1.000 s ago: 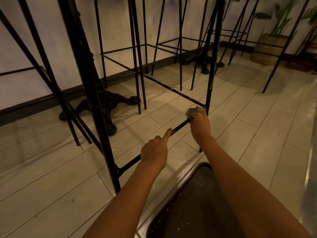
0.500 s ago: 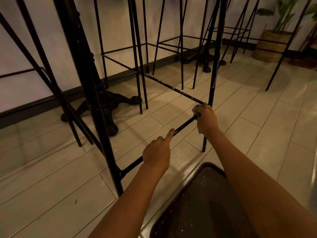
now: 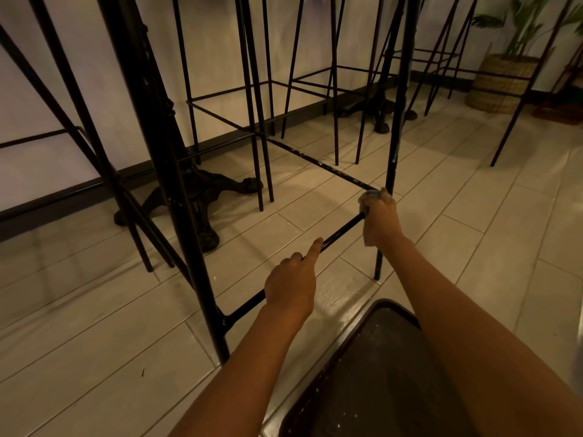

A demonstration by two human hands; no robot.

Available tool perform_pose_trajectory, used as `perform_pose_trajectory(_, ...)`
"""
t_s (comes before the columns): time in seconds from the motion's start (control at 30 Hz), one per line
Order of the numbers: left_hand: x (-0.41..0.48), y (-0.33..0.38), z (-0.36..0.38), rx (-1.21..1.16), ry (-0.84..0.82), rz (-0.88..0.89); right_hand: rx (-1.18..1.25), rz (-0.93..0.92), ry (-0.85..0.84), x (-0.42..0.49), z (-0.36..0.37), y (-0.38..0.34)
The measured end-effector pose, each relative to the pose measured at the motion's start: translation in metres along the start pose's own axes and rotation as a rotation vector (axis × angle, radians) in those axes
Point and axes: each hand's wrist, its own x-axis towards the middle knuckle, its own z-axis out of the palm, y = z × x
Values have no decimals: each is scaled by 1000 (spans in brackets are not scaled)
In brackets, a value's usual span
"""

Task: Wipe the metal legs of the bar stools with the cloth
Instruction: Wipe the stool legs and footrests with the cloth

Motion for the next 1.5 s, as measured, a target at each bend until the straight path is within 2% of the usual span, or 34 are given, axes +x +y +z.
perform_pose_trajectory(0.07,0,0,0,3,1,-6,-35,16,-53,1,-6,0)
perform_pose_trajectory(0.23,0,0,-1,7,9,0,17,96,-34,-5,-8,-5)
perform_pose_trajectory(0.4,0,0,0,9,38,1,12,166,-101,-9,-12,-16)
perform_pose_trajectory(0.5,1,1,0,6,39,8,116,237,-130,-5,-13,-15)
perform_pose_trajectory(0.7,4,1,0,5,19,1,203,255,-68,-1,-19,-14)
perform_pose_trajectory(1.0,5,2,1,3,11,14,208,209,-70,-18,-21,-27)
perform_pose_trajectory(1.2,7,0,1,2,7,43,365,186,-42,-48,-19,-52)
perform_pose_trajectory(1.37,9,1,-7,-158,-18,51,347,138,-98,-74,-22,-70)
perform_pose_trajectory(1.5,8,4,-18,-472,22,-23,456,126,-94,-98,-33,-88)
